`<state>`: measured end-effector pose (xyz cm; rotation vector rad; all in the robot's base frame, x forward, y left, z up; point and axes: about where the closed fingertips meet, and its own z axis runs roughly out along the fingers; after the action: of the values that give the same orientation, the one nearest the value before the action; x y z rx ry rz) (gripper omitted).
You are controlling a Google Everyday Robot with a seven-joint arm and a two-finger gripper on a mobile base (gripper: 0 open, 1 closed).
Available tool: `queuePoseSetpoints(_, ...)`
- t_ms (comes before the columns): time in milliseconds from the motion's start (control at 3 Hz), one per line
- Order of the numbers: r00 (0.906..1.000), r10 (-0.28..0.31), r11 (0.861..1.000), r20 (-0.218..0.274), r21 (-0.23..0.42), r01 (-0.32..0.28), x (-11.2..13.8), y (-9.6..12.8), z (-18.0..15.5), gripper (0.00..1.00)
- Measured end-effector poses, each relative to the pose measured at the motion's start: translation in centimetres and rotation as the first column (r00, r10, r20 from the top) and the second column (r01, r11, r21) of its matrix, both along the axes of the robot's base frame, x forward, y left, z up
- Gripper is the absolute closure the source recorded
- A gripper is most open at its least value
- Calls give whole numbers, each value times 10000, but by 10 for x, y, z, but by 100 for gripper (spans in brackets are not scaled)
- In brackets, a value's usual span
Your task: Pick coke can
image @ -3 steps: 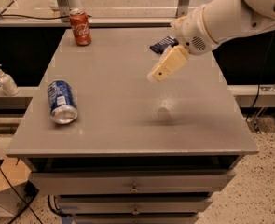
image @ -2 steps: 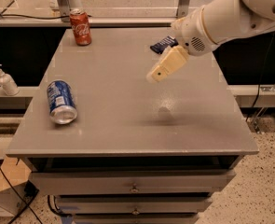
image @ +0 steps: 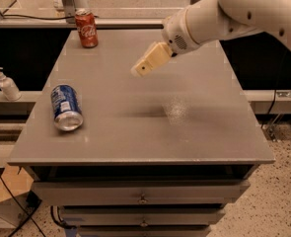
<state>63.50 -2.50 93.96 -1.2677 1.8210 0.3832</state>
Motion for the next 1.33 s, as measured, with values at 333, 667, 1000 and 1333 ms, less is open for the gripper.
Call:
queuePoseSetpoints(333,10000,1,9991,-33,416,0,29,27,-9,0)
queuePoseSetpoints(667,9999,103,9959,-41,903,-99,55,52,-16,0)
queuePoseSetpoints(1000,9993,364,9870,-56,1567,-351,77,77,-19,0)
queuePoseSetpoints(1333,9993,360,9859,-54,1640,-346,81,78,-19,0)
